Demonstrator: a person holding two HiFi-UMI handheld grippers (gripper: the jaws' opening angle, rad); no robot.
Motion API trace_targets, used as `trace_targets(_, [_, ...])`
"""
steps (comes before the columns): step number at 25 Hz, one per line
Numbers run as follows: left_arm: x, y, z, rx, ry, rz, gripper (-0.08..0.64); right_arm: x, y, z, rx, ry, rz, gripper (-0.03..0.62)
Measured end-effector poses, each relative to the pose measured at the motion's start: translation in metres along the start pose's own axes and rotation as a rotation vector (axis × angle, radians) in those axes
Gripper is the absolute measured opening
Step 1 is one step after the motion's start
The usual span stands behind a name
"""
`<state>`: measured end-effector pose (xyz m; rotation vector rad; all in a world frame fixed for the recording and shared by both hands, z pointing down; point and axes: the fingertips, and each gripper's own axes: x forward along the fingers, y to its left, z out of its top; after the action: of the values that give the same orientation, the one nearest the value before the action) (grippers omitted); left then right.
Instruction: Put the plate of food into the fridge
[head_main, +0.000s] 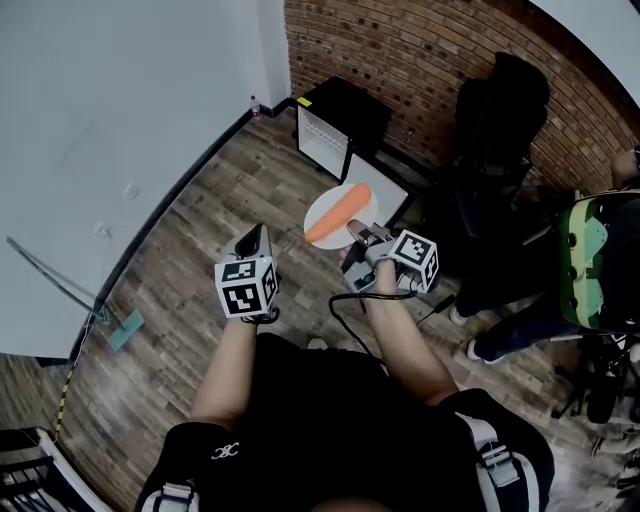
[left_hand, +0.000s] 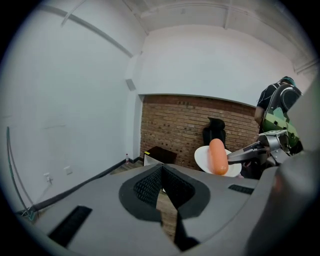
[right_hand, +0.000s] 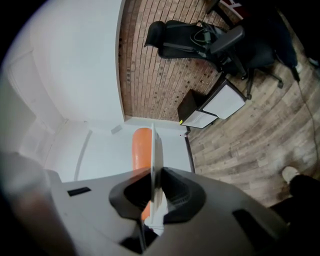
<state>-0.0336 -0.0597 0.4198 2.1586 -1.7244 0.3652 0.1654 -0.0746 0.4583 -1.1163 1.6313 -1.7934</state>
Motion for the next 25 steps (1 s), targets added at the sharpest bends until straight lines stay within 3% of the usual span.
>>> trace_targets(13, [0.094,0.004,0.012,0.023,0.014,-0.069,-0.005,0.057,-0.019,0.047,0.015,-0.027,-0.009,0.038])
trace_targets(25, [0.223,0.08,0.091,0.021,-0.015,-0.141,-0.005,0.196,0.027,0.098,0.017,-0.082,0.016,0.038])
